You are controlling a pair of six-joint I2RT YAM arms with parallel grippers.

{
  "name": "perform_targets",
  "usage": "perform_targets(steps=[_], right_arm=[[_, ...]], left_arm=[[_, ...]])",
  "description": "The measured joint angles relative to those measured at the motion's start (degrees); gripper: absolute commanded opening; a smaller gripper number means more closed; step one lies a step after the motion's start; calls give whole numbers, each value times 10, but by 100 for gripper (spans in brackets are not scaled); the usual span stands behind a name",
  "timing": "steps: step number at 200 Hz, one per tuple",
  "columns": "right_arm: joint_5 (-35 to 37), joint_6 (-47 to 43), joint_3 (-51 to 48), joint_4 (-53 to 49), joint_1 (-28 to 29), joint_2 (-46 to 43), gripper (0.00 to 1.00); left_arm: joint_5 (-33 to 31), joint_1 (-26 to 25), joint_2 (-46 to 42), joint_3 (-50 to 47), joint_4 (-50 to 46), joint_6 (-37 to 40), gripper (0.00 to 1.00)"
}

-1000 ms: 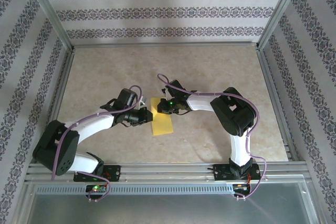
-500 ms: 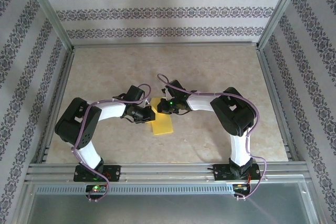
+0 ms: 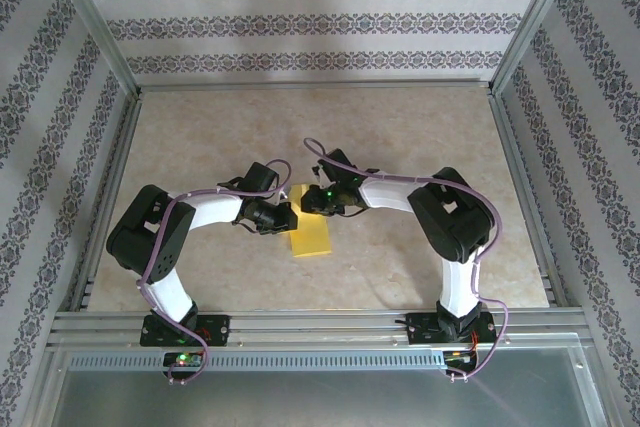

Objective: Fold a paper plane with a square sheet of paper (fold left side to right side)
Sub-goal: Hold the square sheet of paper at the center of the table.

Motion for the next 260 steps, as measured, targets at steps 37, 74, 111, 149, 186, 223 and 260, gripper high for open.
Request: perform_targets(steps=[37, 74, 111, 149, 186, 223, 260], right_arm=[[10, -8, -13, -22, -10, -64, 14], [4, 8, -62, -26, 7, -99, 0], [0, 24, -85, -30, 54, -87, 0], [5, 33, -88, -30, 65, -57, 0], [10, 32, -89, -30, 66, -57, 0], [12, 26, -89, -30, 67, -57, 0], [14, 17, -86, -35, 68, -56, 0]], left_arm=[[0, 0, 0, 1, 0, 0, 13], [0, 0, 0, 3, -1, 0, 13], [-6, -4, 1, 7, -4, 0, 13], [-9, -6, 1, 13, -14, 0, 14], [-15, -6, 1, 28, -32, -1, 18], [-15, -6, 1, 47, -30, -1, 17], [-15, -6, 6, 47, -10, -7, 16]])
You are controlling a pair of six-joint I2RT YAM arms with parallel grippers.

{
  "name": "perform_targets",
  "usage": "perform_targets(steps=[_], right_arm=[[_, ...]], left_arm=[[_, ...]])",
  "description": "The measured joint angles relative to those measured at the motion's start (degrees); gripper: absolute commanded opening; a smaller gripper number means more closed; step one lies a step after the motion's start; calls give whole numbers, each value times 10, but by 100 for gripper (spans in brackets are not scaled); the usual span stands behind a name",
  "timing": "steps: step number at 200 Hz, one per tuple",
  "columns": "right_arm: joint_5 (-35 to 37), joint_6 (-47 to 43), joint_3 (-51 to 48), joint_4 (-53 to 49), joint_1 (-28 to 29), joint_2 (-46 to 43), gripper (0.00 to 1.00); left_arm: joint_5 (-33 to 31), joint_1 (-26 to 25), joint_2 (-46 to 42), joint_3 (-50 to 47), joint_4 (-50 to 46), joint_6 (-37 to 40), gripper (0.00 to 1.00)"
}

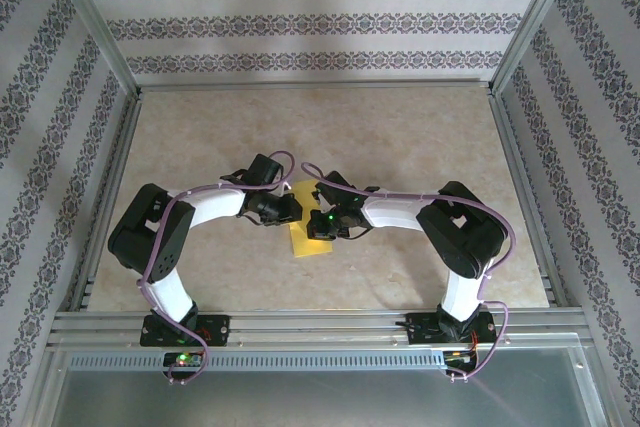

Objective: Fold a paper plane with a square sheet of paper (fold left side to right side)
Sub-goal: First fold the square sheet of paper in half at the center of the table.

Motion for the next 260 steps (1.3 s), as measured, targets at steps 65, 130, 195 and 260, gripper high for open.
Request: perform_targets(steps=[65, 130, 195, 260], right_arm=[[17, -29, 26, -40, 3, 9, 0], [19, -36, 27, -43, 3, 11, 0], [30, -41, 27, -31, 3, 12, 0], [41, -41, 27, -18, 3, 13, 0]], left_arm=[[1, 10, 27, -13, 55, -16, 13], [19, 24, 29, -30, 88, -29, 11], [53, 59, 49, -18, 93, -26, 10], [62, 92, 85, 35, 76, -9, 10]])
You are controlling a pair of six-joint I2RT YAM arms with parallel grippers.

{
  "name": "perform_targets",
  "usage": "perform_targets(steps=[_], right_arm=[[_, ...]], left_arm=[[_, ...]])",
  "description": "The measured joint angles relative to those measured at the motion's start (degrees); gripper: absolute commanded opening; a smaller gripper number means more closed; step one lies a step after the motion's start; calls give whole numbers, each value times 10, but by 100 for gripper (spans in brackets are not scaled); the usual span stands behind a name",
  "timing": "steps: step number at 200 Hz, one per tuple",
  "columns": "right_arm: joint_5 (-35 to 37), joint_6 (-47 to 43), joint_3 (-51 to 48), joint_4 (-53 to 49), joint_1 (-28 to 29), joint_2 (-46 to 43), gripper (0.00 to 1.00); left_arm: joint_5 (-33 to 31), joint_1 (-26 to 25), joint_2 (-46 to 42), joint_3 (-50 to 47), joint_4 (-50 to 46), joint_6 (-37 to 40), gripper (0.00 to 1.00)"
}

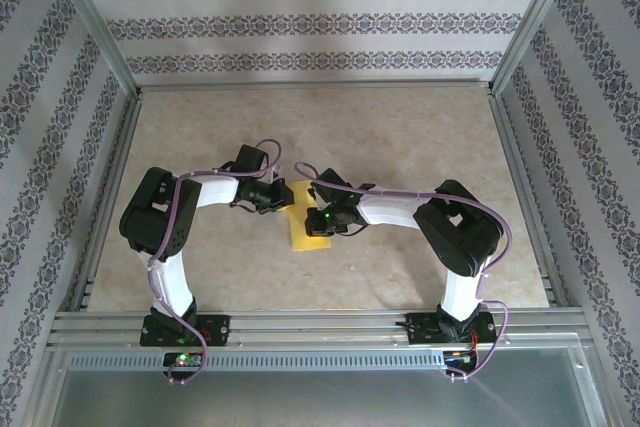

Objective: Fold a paper plane with a square sheet of paper (fold left side to right side)
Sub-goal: First fold the square sheet of paper in half at the center of the table.

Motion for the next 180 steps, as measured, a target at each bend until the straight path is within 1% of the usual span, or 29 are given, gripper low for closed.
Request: perform_targets(steps=[20, 33, 56, 68, 85, 107, 124, 150, 180], right_arm=[[0, 0, 0, 0, 0, 0, 0], [0, 0, 0, 0, 0, 0, 0], [0, 0, 0, 0, 0, 0, 0], [0, 0, 0, 0, 0, 0, 0], [0, 0, 0, 0, 0, 0, 0], [0, 0, 0, 0, 0, 0, 0], [0, 1, 0, 0, 0, 0, 0], [0, 2, 0, 1, 0, 0, 0], [0, 3, 0, 1, 0, 0, 0]], left_arm=[[-10, 8, 7, 14, -6, 7, 10], [-18, 13, 9, 21, -6, 12, 7], [-36, 17, 1, 17, -2, 15, 7], [-48, 19, -19, 1, 2, 14, 7], [-59, 21, -70, -27, 2, 14, 7], [-60, 20, -131, -46, 3, 14, 7], [-59, 16, -156, -52, 4, 14, 7], [-49, 0, -150, -56, 20, 7, 7], [-34, -16, -102, -56, 39, -3, 7]])
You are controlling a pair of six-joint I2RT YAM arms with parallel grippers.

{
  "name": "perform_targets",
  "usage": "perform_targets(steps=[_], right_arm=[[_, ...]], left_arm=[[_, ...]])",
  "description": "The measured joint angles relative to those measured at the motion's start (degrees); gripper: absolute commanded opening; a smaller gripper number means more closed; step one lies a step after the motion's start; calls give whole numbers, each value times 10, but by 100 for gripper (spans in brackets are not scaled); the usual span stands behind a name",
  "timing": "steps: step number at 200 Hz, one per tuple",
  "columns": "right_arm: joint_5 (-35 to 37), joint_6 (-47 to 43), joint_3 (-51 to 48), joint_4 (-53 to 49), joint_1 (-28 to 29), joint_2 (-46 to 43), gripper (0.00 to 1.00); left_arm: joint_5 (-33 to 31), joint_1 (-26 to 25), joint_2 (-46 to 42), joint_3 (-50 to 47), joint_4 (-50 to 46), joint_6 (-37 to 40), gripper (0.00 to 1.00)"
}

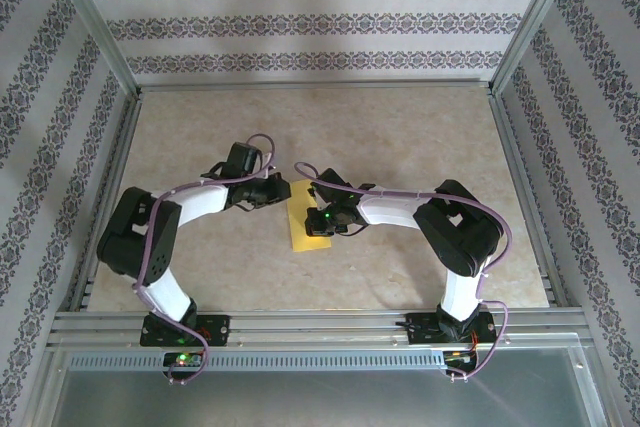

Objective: Fold a paper plane with a square sheet of paper (fold left side to right side)
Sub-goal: First fold the square sheet of paper in half at the center of the table.

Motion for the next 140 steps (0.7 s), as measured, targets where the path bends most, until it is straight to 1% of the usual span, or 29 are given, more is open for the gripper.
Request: perform_targets(steps=[47, 140], right_arm=[[0, 0, 0, 0, 0, 0, 0], [0, 0, 0, 0, 0, 1, 0]], left_arm=[[5, -2, 73, 32, 3, -2, 7], [3, -1, 124, 77, 12, -1, 7]])
